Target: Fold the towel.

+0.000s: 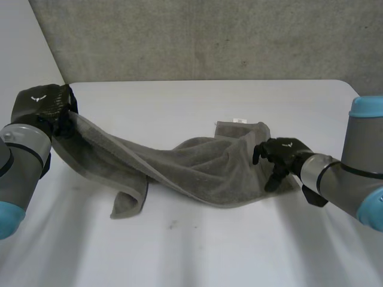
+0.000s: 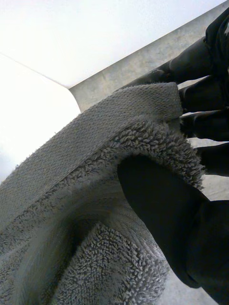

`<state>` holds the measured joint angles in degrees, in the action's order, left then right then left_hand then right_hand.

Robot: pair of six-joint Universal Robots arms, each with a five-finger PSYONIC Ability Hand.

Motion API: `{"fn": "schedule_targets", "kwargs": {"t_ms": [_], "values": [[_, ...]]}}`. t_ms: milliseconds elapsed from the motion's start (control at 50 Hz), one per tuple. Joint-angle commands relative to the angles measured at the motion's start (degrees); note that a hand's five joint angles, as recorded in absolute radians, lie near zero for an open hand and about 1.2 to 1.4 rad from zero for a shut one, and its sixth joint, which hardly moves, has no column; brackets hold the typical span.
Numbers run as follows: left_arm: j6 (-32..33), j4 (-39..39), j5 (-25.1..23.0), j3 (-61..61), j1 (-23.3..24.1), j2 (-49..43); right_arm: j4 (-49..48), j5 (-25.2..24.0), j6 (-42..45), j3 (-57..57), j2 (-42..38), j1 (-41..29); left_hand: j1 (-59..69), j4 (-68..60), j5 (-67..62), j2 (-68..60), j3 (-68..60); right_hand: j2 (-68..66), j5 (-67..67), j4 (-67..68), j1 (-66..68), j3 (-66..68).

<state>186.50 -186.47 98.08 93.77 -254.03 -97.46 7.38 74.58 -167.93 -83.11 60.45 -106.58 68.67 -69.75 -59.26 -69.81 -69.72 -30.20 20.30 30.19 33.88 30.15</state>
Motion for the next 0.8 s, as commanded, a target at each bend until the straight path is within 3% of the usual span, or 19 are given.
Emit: {"fn": "schedule_targets", "kwargs": {"t_ms": [20,200,400,800], "values": [[0.0,-0.03,0.0,0.01,0.11,-0.89,-1.57,-0.48,-1.79,-7.41,2.74,0.76,11.33,-10.25,-10.74,-10.19,-10.28,-1.25,1.15,1.26,-2.44,1.3],[-0.09,-0.03,0.0,0.1,0.11,-1.33,-9.75,-0.75,1.37,-9.53,3.01,1.37,11.33,-10.25,-10.74,-10.19,-10.28,-1.25,1.15,1.26,-2.44,1.3],[-0.09,-0.03,0.0,1.15,0.2,-1.24,-10.54,-1.19,17.97,-8.83,0.11,5.06,11.33,-10.25,-10.74,-10.19,-10.28,-2.42,2.32,2.44,-1.26,2.47],[-0.09,-0.12,0.0,1.24,0.29,-1.94,-11.95,-1.98,19.13,-4.35,-5.34,5.94,11.33,-10.25,-10.74,-10.19,-10.28,-10.5,10.4,10.51,6.81,10.55]]}}
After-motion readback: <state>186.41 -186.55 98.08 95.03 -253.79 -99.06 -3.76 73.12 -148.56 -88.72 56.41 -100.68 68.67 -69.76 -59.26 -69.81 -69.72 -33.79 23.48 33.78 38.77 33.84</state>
